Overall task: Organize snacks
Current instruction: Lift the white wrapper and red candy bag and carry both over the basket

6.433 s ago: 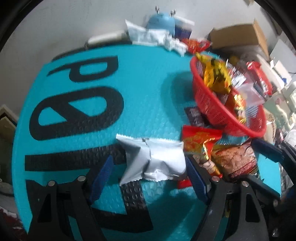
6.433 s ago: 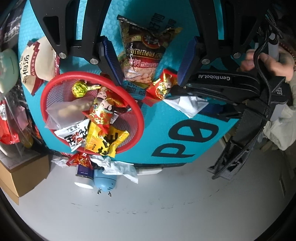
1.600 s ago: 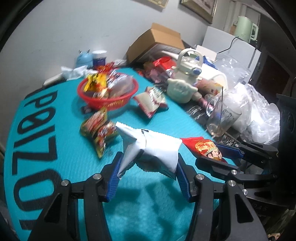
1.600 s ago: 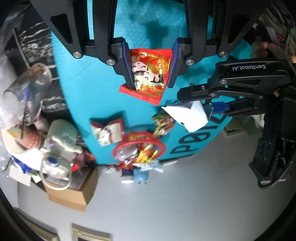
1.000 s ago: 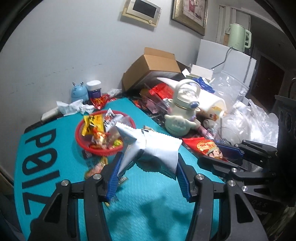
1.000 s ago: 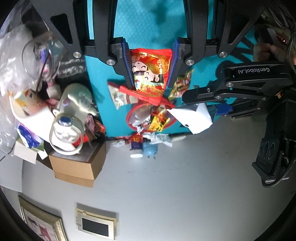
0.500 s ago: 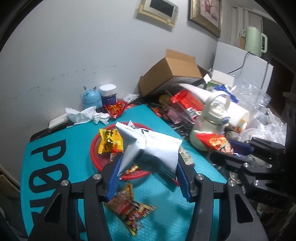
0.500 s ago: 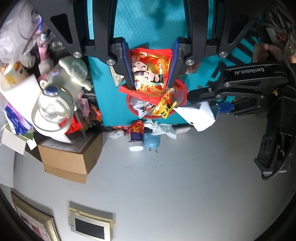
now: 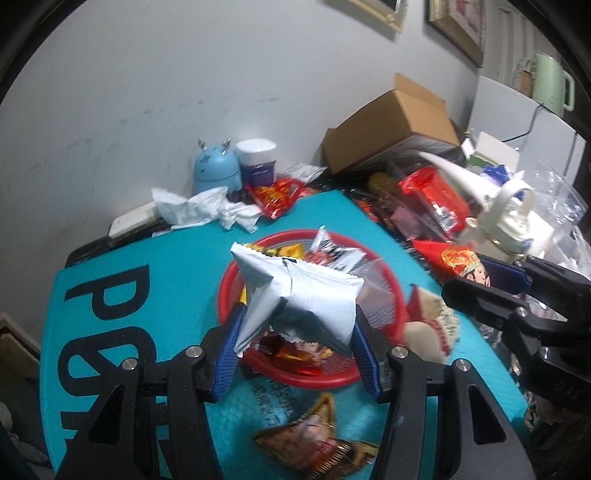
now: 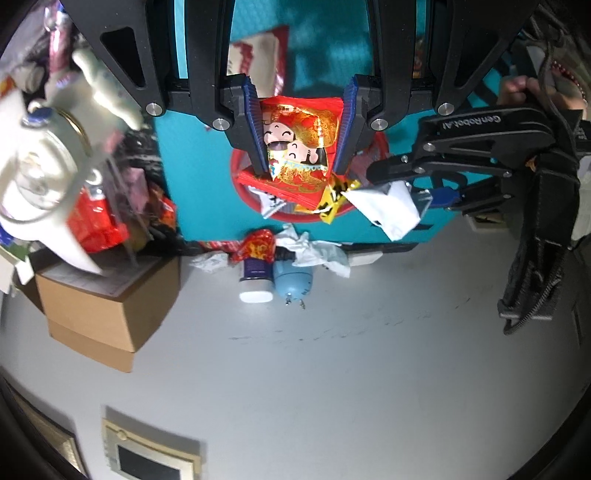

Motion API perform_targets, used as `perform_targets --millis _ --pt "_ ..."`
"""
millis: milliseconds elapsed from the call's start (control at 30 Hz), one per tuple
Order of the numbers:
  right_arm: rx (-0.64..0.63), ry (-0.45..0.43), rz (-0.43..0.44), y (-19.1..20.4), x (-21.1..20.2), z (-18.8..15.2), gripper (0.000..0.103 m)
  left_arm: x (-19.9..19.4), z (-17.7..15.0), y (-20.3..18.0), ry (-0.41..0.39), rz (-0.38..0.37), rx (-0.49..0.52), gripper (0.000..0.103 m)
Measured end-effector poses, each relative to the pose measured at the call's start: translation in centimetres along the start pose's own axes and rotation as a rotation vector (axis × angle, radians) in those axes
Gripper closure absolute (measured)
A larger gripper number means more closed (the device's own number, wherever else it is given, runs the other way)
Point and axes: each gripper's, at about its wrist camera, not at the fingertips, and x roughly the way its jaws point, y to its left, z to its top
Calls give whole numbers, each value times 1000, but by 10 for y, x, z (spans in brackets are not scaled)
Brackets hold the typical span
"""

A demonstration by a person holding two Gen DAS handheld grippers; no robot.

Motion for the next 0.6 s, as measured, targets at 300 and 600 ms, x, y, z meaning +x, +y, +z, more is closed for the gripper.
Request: perform_targets --millis 300,600 --pt "-7 51 15 3 48 -3 68 36 -7 25 46 32 -51 49" --pt "-8 115 41 5 80 -16 68 58 -16 30 91 31 -46 49"
